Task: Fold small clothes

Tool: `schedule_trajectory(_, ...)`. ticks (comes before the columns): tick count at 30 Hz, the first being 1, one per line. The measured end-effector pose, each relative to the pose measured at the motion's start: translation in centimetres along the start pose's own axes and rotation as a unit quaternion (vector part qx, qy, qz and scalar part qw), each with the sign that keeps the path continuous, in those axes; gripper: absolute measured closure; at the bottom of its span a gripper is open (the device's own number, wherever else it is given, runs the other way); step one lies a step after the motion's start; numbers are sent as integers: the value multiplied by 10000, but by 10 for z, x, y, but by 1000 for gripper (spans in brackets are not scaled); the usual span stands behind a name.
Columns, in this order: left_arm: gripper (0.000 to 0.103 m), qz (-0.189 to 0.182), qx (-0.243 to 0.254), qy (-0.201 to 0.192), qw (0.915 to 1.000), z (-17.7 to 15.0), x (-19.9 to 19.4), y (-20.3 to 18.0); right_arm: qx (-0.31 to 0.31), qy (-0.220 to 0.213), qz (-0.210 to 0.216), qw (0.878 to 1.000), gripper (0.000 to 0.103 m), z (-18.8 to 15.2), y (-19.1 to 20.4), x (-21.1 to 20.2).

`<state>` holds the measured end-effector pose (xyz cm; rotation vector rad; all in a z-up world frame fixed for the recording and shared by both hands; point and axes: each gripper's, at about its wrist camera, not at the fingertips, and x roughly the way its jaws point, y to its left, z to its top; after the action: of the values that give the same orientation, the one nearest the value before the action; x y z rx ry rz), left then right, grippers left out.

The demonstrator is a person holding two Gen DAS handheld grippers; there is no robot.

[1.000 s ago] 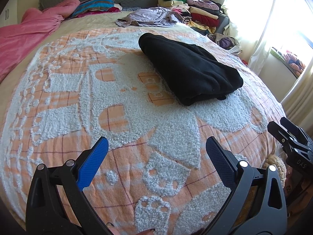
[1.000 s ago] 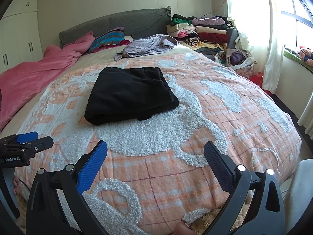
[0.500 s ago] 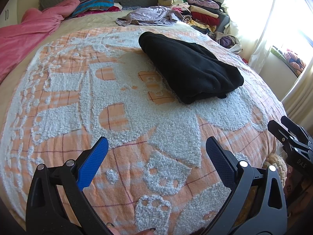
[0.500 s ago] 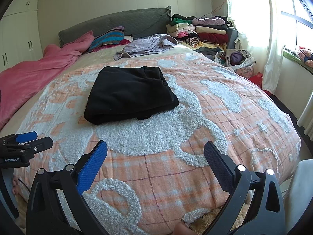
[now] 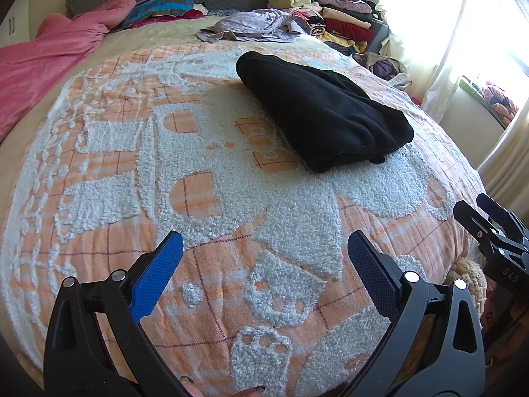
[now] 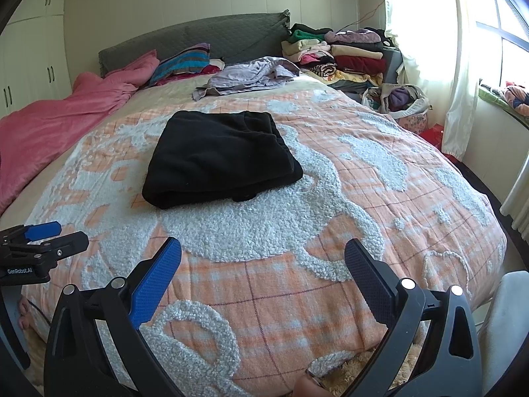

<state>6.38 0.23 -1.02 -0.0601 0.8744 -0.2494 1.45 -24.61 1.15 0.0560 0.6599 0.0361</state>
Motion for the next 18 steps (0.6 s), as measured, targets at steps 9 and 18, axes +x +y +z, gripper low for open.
schedule_trajectory(9, 10, 27, 56, 29, 10000, -2, -2, -1, -8, 0, -28, 10000, 5, 0, 1, -1)
schedule_trajectory(18, 10, 81, -290, 265, 9992, -7, 1, 24, 464, 45, -255, 9986, 5, 0, -30, -11)
